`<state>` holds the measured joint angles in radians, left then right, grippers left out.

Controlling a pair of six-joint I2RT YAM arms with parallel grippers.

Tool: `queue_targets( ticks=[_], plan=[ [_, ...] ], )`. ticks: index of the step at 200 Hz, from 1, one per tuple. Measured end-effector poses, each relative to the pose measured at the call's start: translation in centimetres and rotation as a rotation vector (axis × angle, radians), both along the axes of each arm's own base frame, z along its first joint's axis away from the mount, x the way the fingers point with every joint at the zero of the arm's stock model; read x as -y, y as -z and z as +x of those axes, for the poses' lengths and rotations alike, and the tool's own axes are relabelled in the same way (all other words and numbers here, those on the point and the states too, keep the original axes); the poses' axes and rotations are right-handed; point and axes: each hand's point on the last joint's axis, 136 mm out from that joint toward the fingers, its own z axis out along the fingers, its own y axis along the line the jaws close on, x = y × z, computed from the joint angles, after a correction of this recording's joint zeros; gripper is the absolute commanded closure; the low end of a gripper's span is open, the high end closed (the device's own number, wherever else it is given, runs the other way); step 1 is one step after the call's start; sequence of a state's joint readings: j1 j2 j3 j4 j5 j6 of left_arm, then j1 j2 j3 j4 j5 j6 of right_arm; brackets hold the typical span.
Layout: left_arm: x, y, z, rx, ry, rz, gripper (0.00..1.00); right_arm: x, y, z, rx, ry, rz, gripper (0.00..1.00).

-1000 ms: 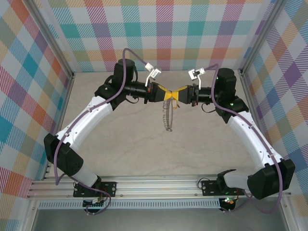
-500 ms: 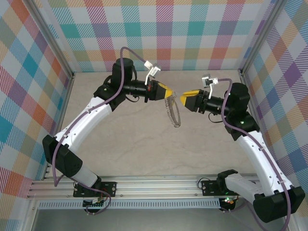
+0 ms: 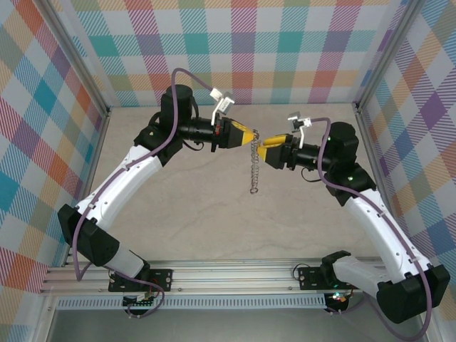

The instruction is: Put the keys on the keyring

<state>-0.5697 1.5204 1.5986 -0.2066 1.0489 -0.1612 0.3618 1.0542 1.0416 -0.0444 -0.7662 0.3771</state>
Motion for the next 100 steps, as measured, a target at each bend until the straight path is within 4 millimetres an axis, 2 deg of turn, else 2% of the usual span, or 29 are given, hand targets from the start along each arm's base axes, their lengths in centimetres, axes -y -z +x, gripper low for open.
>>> queue_targets(
  ticks=[34,55,78,100],
  plan=[
    [0.2,0.0,-0.4,-0.004,0.014,-0.001,1.0,-1.0,0.8,0.1,-0.015,-0.023,-0.011,0.41],
    [0.3,0.0,-0.5,-0.004,0.017,-0.001,1.0,-1.3,0.9,0.0,-0.01,-0.027,-0.016,0.47],
    [0.3,0.0,-0.5,-0.003,0.019,-0.002,1.0,-1.7,0.8,0.1,0.011,-0.033,-0.017,0.68],
    [0.3,-0.1,-0.4,-0.002,0.014,-0.002,1.0,-2.0,0.8,-0.2,0.011,-0.046,-0.015,0.84]
  ],
)
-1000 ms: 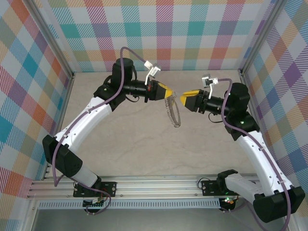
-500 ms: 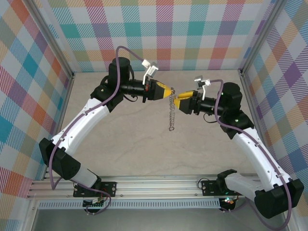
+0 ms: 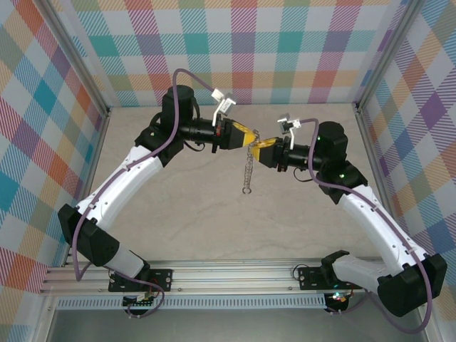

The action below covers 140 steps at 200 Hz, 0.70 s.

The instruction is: Put the keys on the keyring

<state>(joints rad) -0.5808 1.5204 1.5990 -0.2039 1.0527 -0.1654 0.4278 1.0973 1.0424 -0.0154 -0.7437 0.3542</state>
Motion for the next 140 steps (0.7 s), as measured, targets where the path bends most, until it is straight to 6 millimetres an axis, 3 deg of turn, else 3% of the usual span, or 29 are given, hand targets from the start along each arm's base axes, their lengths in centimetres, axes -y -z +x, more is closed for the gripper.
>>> queue_targets(
  ticks=[33,94,140],
  plan=[
    [0.0,0.0,0.3,0.0,-0.017,0.001,1.0,-0.4,-0.1,-0.5,0.005,-0.016,0.0,1.0],
    [-0.2,-1.2,0.1,0.015,-0.036,-0.031,1.0,-0.7,-0.9,-1.5,0.032,-0.027,0.009,1.0],
    [-0.2,-0.9,0.2,0.003,-0.037,-0.035,1.0,-1.5,-0.5,-1.8,0.023,-0.038,0.002,1.0]
  ],
)
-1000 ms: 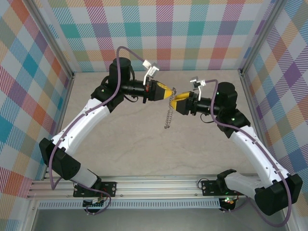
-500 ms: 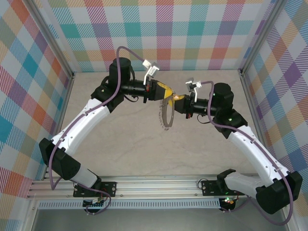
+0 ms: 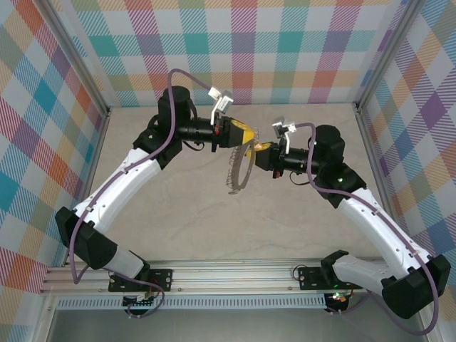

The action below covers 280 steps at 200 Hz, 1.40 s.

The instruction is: Put the keys on the keyring

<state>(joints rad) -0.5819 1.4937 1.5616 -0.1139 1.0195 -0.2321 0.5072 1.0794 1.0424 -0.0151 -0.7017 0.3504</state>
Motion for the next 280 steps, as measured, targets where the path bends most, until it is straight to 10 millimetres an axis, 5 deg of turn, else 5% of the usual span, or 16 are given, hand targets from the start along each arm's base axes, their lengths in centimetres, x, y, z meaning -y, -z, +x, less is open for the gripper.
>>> queue_targets(
  ticks=[103,280],
  plan=[
    [-0.1,0.1,0.5,0.003,-0.036,-0.009,1.0,-1.5,0.5,1.2,-0.01,0.002,-0.013,1.0],
    [-0.3,1.1,0.2,0.012,-0.035,0.006,1.0,1.2,1.6,0.0,0.007,0.105,-0.182,1.0]
  ],
)
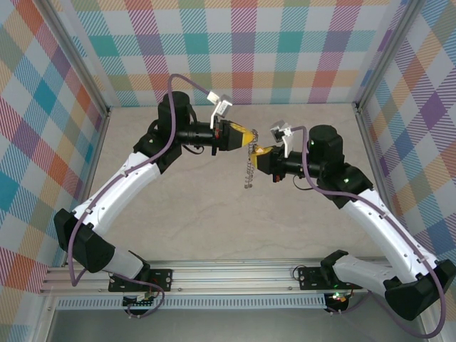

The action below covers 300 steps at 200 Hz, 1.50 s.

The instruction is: Put the keys on the keyring

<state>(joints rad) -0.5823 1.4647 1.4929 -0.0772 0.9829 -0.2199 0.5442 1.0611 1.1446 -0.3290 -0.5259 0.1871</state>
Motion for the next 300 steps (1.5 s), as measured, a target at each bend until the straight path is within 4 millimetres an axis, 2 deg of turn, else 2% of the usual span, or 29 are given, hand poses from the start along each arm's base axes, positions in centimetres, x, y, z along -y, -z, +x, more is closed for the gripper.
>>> queue_targets(
  ticks=[53,118,174,237,300],
  plan=[
    [0.0,0.5,-0.1,0.005,0.002,0.017,1.0,0.2,0.5,0.2,-0.009,0.004,-0.055,1.0],
    [-0.1,0.9,-0.1,0.007,0.004,0.029,1.0,0.1,-0.7,0.3,0.007,-0.006,-0.073,1.0],
    [-0.1,0.9,-0.2,0.013,0.004,0.029,1.0,0.4,-0.9,0.3,0.024,-0.002,-0.109,1.0],
    [-0.1,0.9,-0.2,0.015,0.005,0.03,1.0,1.0,-0.3,0.3,0.024,0.009,-0.145,1.0],
    [-0.2,0.9,-0.2,0.013,0.006,0.031,1.0,1.2,-2.3,0.2,0.061,0.005,-0.137,1.0]
  ],
)
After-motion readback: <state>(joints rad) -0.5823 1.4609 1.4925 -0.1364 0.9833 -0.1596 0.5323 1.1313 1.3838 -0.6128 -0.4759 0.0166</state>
